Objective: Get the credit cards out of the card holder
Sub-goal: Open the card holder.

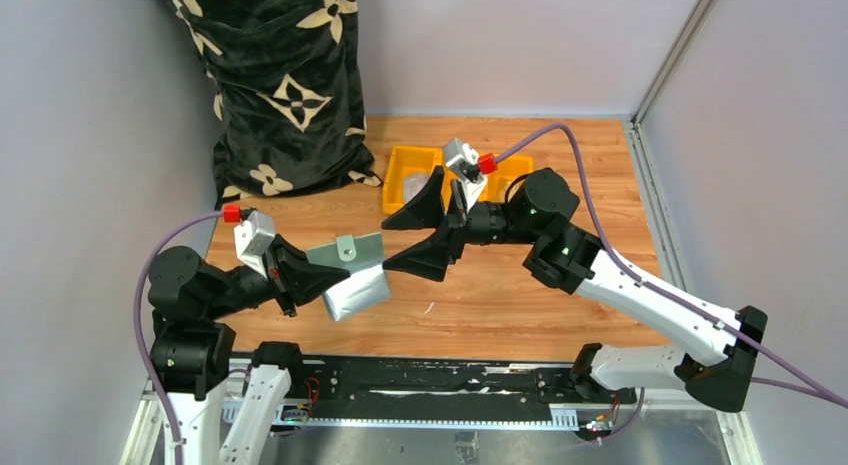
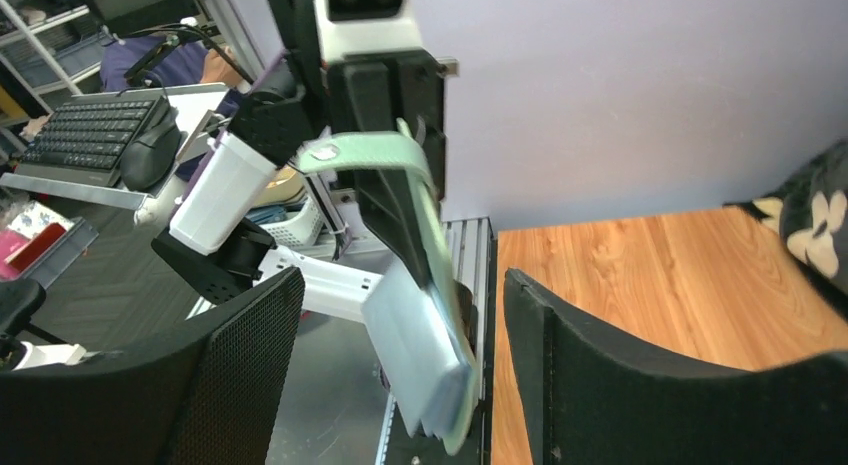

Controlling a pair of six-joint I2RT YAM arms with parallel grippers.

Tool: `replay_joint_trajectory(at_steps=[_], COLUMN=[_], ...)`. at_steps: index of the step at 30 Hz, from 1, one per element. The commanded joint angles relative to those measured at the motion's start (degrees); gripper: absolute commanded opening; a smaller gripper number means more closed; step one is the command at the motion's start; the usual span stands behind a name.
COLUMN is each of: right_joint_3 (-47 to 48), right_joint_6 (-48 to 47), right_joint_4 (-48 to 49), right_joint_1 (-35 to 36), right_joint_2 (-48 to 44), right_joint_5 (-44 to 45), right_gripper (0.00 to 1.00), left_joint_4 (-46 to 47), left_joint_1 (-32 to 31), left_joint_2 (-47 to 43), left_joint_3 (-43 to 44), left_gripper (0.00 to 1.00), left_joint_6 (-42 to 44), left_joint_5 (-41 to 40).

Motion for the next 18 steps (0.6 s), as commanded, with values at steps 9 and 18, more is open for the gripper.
replay_joint_trajectory(at_steps=[9, 18], right_joint_3=[-7.4, -14.6], right_joint_6=[-1.2, 0.0], right_joint_4=[-2.1, 4.0], right_joint_1=[-3.8, -4.0], right_joint_2=[-6.0, -8.8], right_joint_5=[-1.8, -3.7], right_gripper=[0.81, 0.83], left_joint_4=[12.8, 21.1], left_joint_1=[-0.2, -0.2], left_joint_2=[0.1, 0.5], left_joint_3=[0.6, -0.5], left_gripper=[0.0, 0.0], left_joint_6=[-12.6, -22.7], left_joint_5=[1.7, 2.4])
